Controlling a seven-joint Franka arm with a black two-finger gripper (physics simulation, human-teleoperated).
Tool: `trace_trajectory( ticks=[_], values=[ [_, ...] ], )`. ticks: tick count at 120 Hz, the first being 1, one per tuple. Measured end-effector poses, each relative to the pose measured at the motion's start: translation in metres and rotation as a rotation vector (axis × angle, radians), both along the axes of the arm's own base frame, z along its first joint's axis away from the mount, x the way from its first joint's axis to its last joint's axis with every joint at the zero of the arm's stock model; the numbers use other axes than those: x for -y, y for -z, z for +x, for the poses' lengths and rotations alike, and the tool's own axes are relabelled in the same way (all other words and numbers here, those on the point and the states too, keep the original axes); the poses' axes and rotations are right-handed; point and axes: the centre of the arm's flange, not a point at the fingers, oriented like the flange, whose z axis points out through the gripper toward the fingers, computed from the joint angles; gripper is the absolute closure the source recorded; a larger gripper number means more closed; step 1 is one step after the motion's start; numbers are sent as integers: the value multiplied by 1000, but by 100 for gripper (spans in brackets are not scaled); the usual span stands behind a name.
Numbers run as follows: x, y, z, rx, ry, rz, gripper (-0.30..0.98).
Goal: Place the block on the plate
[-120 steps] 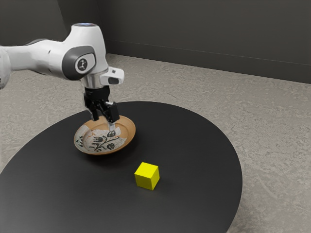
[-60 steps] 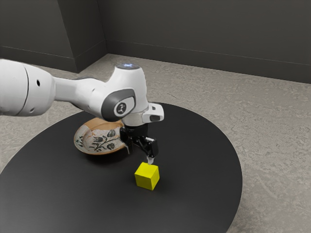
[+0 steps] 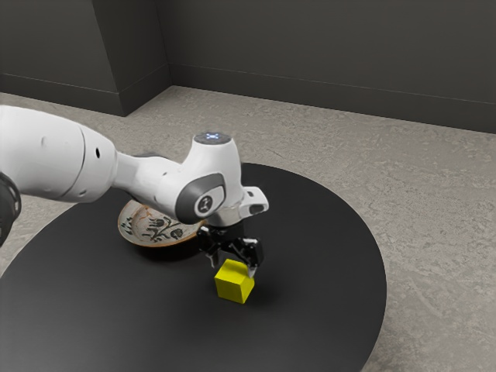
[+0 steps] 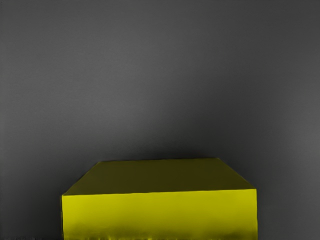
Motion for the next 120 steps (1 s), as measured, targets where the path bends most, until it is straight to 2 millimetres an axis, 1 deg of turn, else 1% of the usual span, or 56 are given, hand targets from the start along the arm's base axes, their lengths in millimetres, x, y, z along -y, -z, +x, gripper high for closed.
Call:
trace_trajectory(
  ticks=[18, 33, 45, 65, 77, 98, 110, 120],
  values=[
    [-1, 10, -3, -9, -34, 9, 0],
    [3, 21, -5, -20, -49, 18, 1],
    [4, 26, -5, -22, -63, 22, 8],
    [4, 27, -4, -18, -84, 23, 21],
    [4, 27, -4, -16, -94, 23, 23],
    [3, 18, -2, -1, -110, 18, 27],
    [1, -4, 1, 33, -123, 2, 29],
    [-7, -28, 5, 72, -146, -15, 29]
  ],
)
